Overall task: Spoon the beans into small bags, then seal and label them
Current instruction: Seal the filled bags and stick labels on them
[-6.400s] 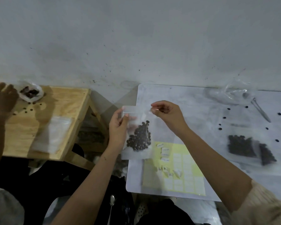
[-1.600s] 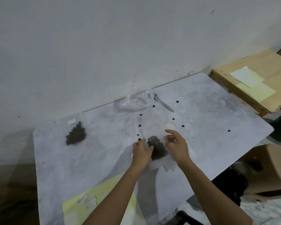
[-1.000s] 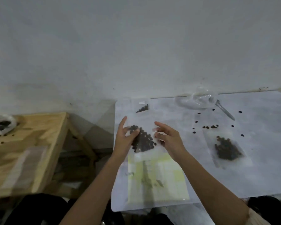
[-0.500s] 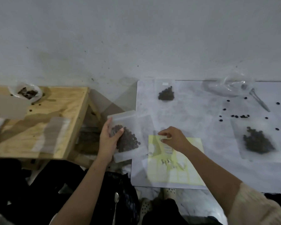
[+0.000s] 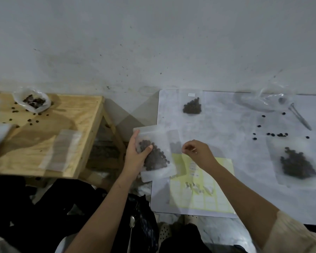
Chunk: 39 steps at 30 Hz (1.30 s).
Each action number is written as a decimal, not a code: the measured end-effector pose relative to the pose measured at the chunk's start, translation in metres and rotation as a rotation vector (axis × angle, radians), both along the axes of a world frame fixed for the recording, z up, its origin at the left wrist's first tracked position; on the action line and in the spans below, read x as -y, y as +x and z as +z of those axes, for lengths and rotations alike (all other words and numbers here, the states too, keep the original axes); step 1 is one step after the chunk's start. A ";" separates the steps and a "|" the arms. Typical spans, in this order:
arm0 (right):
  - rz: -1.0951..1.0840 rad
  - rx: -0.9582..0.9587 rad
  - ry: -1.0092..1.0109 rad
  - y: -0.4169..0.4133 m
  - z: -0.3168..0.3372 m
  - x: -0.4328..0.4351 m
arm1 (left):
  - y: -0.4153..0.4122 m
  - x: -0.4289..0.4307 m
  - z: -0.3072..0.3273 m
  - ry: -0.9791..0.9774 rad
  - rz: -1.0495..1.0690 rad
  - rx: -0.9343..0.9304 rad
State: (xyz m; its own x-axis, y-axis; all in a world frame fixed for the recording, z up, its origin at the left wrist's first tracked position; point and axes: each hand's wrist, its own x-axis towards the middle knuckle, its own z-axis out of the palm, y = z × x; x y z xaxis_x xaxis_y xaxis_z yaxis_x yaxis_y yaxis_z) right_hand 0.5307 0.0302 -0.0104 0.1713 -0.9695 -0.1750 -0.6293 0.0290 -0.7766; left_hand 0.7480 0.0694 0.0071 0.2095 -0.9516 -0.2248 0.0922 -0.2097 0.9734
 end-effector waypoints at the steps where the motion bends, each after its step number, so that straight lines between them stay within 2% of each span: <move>1: -0.050 0.077 -0.017 0.003 0.008 0.003 | -0.003 0.001 0.002 -0.004 -0.028 -0.001; 4: -0.102 0.253 -0.060 0.010 0.037 0.016 | -0.011 0.008 0.006 -0.019 -0.095 0.023; 9: -0.030 0.347 -0.062 0.023 0.076 0.033 | -0.027 0.017 0.014 -0.053 -0.197 0.076; 13: -0.048 0.308 -0.055 0.021 0.085 0.037 | -0.038 0.021 0.024 -0.092 -0.270 0.095; 23: -0.187 0.311 -0.048 0.010 0.090 0.040 | -0.056 0.031 0.034 -0.140 -0.282 0.030; 39: -0.174 0.202 -0.030 0.006 0.092 0.045 | -0.065 0.035 0.029 -0.108 -0.271 0.001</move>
